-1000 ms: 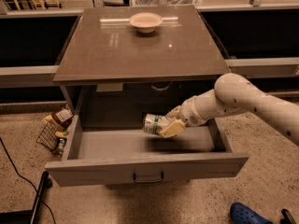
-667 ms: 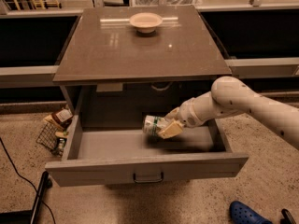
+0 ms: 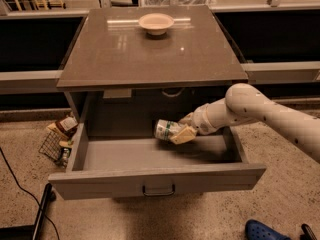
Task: Place 7up can into top drawer
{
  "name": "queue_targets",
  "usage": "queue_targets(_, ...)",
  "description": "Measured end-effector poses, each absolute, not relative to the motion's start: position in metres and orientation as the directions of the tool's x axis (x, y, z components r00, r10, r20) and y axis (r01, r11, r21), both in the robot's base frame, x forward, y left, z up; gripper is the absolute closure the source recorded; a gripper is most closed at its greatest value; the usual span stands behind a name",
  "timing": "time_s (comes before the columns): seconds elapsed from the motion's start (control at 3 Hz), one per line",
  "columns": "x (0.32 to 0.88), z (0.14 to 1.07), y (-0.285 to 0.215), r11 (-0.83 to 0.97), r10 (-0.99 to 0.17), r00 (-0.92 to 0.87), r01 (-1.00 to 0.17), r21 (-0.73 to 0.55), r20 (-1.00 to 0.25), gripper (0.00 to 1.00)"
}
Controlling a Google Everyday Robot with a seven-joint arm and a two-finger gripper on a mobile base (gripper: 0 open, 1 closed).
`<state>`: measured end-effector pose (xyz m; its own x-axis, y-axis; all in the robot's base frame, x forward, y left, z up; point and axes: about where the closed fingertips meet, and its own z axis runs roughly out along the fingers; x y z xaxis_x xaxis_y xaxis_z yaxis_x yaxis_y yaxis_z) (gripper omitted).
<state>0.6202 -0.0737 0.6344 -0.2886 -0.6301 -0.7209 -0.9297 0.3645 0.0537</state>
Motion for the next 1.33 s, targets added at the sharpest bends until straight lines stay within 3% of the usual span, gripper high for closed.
queue_targets(0.33, 0.6285, 0.6256, -0.0735, 0.372, -0.636, -0.297, -0.927, 0.054, -0.712, 1.00)
queue_targets(0.67, 0.6324, 0.6210, -0.0712, 0.368, -0.636, -0.300, -0.928, 0.062, -0.711, 0.82)
queue_targets(1.33, 0.6374, 0.6161, -0.0655, 0.350, -0.628, -0.297, -0.933, 0.080, -0.719, 0.35)
